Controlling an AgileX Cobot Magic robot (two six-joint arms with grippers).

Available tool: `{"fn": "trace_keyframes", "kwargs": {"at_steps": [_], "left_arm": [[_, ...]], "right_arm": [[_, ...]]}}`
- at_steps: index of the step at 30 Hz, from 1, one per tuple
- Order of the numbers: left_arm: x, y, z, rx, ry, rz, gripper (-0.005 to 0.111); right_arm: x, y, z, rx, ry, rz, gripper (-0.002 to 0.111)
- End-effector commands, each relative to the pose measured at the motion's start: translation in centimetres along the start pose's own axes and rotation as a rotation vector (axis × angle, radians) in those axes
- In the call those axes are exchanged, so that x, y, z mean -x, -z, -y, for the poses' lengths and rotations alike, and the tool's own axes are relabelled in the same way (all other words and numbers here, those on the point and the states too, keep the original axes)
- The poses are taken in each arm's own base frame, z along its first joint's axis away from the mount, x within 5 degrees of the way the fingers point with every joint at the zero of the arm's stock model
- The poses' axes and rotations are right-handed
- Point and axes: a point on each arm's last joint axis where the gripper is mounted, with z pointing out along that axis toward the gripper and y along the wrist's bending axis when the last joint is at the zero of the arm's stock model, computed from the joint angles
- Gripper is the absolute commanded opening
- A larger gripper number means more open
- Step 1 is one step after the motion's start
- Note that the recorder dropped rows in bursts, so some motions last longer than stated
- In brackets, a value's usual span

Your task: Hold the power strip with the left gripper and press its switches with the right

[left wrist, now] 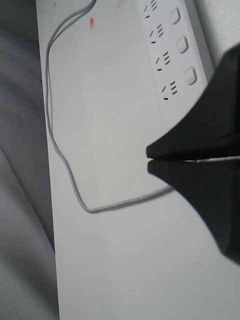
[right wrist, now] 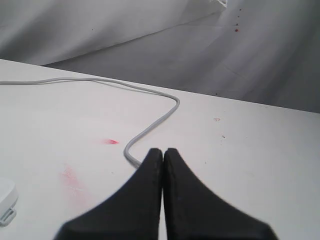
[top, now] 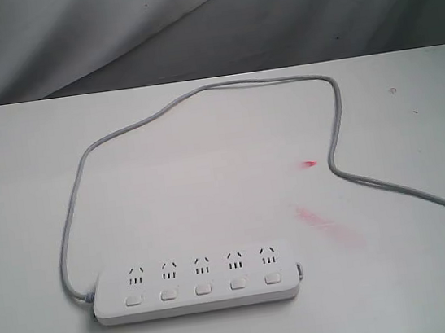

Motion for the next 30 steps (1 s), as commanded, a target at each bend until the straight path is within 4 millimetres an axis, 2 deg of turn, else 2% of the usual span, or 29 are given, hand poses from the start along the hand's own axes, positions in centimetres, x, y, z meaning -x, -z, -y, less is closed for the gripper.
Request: {"fn": "trace_keyframes", "kwargs": {"at_steps": [1, 16, 21, 22, 25, 28, 30], "left_arm": [[-0.2, -0.1, 0.0, 0.001, 0.013, -0.009, 0.000], [-0.2, -0.1, 0.0, 0.003, 0.011, -0.007, 0.000], [-0.1, -0.1, -0.3, 0.032, -0.091, -0.005, 0.000], [0.0, -0.1, -0.3, 0.027, -0.035, 0.014, 0.000], [1.0, 0.0, -0.1, -0.005, 0.295, 0.121, 0.000], [2.3, 0.3, -0.8, 0.032, 0.419, 0.284, 0.000], [2.6, 0.4, -1.1, 0.043, 0.494, 0.329, 0.000]], "right_arm": [[0.0, 0.0, 0.0, -0.007, 0.002, 0.004, 0.000], [0.0, 0.0, 0.0, -0.007, 0.002, 0.004, 0.000], [0.0, 0.0, 0.0, -0.007, 0.002, 0.004, 0.000], [0.0, 0.0, 0.0, -0.007, 0.002, 0.004, 0.000], [0.0, 0.0, 0.0, -0.007, 0.002, 0.004, 0.000], [0.0, 0.0, 0.0, -0.007, 0.002, 0.004, 0.000], [0.0, 0.0, 0.0, -0.007, 0.002, 0.004, 0.000]]}}
